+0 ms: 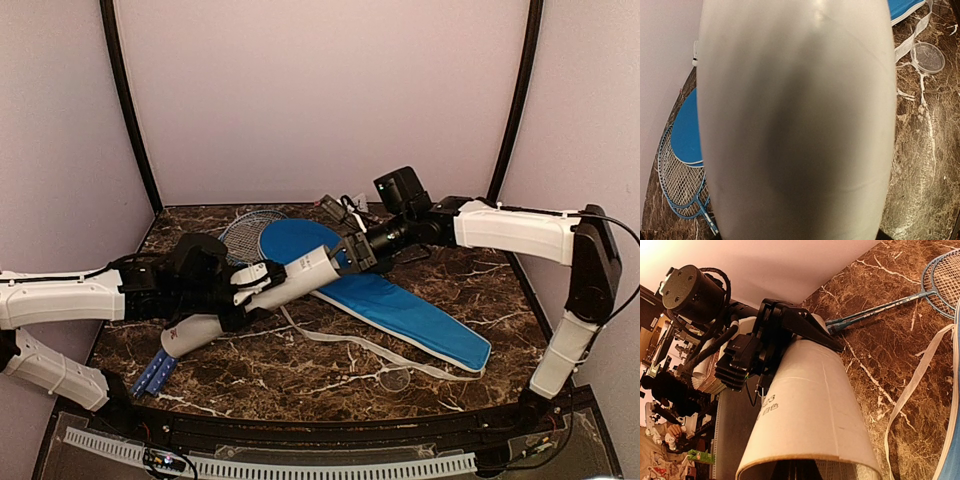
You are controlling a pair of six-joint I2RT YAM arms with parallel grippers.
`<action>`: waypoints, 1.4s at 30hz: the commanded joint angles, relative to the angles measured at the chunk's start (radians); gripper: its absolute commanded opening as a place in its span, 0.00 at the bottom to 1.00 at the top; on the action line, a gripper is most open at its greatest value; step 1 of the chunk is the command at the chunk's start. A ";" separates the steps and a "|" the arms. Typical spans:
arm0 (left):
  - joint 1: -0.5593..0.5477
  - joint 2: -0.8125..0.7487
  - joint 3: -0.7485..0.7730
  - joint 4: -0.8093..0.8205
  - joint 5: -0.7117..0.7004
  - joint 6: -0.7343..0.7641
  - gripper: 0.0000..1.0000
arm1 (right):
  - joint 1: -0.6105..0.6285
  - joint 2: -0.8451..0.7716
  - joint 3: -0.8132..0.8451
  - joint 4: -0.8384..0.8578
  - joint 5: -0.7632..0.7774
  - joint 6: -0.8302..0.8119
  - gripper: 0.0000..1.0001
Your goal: Pack up the badminton gear
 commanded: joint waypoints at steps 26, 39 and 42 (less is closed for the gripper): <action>-0.008 -0.022 0.022 0.053 -0.052 0.001 0.58 | -0.166 -0.167 -0.048 -0.019 0.193 -0.048 0.68; -0.010 -0.003 0.014 0.053 -0.049 0.011 0.58 | -0.481 0.151 0.126 0.043 0.493 -0.104 0.74; -0.010 0.011 0.016 0.053 -0.052 0.014 0.58 | -0.503 0.276 0.227 0.031 0.521 -0.131 0.75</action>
